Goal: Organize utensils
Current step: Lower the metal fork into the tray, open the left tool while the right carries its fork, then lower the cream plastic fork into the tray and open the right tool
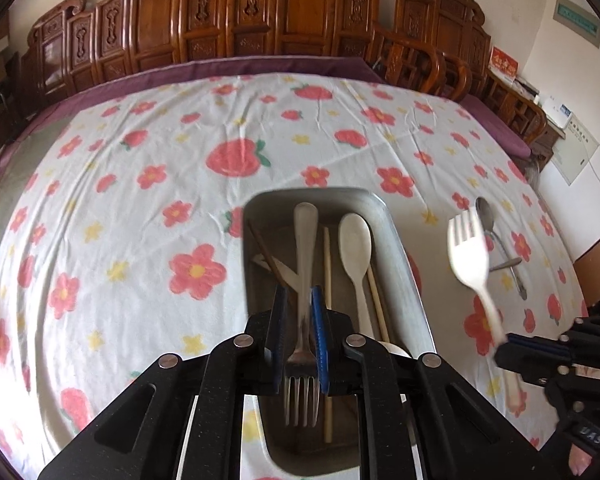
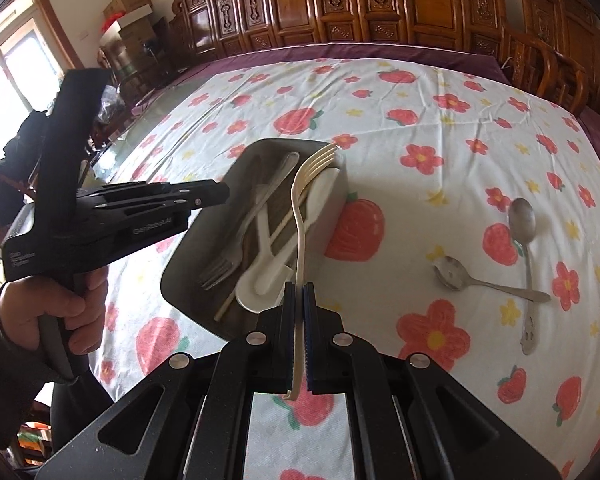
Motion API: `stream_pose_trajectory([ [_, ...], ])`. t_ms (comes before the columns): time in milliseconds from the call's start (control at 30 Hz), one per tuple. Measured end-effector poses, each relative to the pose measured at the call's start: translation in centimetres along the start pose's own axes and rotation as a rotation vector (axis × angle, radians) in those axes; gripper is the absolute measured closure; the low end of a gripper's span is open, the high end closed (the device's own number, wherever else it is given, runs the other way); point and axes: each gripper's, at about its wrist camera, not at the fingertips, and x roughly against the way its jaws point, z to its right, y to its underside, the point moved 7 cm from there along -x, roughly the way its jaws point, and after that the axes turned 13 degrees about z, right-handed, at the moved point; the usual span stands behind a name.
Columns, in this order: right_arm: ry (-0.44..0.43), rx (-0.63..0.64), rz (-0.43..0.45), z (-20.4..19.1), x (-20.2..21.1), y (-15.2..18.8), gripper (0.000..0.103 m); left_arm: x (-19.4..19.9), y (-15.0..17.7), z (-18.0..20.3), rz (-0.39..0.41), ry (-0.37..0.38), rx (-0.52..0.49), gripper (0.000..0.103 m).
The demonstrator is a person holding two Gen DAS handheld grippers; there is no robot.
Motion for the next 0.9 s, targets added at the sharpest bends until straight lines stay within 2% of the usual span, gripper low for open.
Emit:
stream_pose_trajectory([
  [133,-0.021,0.012,-0.002,-1.6,-1.3,-0.7,0.098,1.8,-0.3,-1.3,0.031,-0.023,0.000,0.085],
  [433,-0.058,-0.009,-0.017,-3.8,-5.1,-2.1,0.098,4.9,0.4,-4.2,0.058,-0.065,-0.008,0.085],
  [667,-0.069,-0.006,-0.002,-4.4,-6.6,-3.1,0.096,6.2,0.6,-4.5,0.067,-0.069,-0.011,0.083],
  [700,-0.066,-0.004,-0.002,-4.3,-6.6,-3.1,0.087,6.2,0.6,-4.4,0.067,-0.067,-0.010,0.082],
  [767,-0.067,-0.006,0.001,-4.0,-6.5,-3.0,0.076,6.4,0.6,-4.3,0.070,-0.065,-0.010,0.078],
  [900,-0.048,0.023,0.016,-2.9,-5.0,-2.7,0.076,6.5,0.7,-3.6,0.071,-0.050,-0.007,0.075],
])
